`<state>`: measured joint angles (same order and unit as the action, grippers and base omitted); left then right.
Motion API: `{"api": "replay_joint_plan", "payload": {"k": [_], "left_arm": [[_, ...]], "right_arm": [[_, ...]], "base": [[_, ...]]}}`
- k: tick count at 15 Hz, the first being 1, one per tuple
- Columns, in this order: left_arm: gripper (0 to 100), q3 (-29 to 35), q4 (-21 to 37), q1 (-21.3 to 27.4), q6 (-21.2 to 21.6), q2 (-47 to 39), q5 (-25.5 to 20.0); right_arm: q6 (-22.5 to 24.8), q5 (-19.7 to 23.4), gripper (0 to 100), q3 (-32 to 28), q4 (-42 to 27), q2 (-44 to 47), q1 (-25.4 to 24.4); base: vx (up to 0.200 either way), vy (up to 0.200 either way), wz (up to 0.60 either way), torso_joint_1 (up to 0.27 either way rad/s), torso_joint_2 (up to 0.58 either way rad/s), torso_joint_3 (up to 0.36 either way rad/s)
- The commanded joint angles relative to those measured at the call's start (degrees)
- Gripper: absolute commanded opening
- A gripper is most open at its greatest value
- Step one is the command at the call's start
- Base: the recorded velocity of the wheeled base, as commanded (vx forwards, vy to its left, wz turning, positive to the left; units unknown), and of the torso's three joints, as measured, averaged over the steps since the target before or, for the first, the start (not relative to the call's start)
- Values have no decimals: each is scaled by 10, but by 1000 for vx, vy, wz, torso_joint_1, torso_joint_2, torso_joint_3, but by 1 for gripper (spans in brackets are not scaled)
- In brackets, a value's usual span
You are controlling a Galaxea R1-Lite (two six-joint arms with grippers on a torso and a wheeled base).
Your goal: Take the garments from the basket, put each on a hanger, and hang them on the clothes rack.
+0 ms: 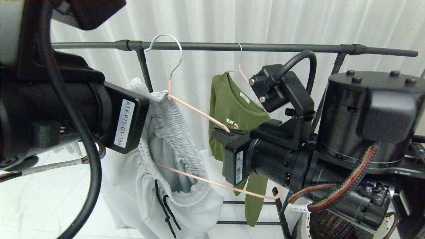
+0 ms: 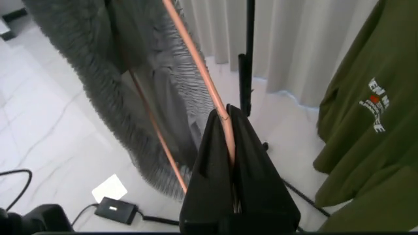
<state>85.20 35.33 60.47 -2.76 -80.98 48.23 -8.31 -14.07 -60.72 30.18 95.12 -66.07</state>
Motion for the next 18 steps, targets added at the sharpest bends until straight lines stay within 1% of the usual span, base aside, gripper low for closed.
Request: {"api": "replay_joint_plan", "payload": {"k": [1,2,4,10,11,14,16,17,18], "left_arm": [[0,-6,0,0,-1,4,0],[0,-9,0,2,-1,5,0],[0,-15,1,2,-1,5,0],[0,-18,1,2,2,-1,0],[100,-18,0,2,2,-1,0],[100,-19,1,2,1,0,0],[100,-19,0,2,-1,4,0],[100,-19,0,2,-1,4,-1],[100,-19,1,7,1,18,-1]], "right_arm": [[4,0,0,8,5,-9,2],[17,0,0,9,21,-11,10],[28,0,0,9,39,-14,16],[42,0,0,9,44,-39,18],[43,1,0,9,45,-42,18],[58,1,0,9,62,-49,19],[76,1,0,14,62,-61,31],[77,1,0,15,62,-62,32],[89,3,0,29,62,-78,47]], "base": [[0,0,0,0,0,0],[0,0,0,0,0,0],[0,0,0,0,0,0],[0,0,0,0,0,0],[0,0,0,0,0,0],[0,0,0,0,0,0],[0,0,0,0,0,0],[0,0,0,0,0,0],[0,0,0,0,0,0]]}}
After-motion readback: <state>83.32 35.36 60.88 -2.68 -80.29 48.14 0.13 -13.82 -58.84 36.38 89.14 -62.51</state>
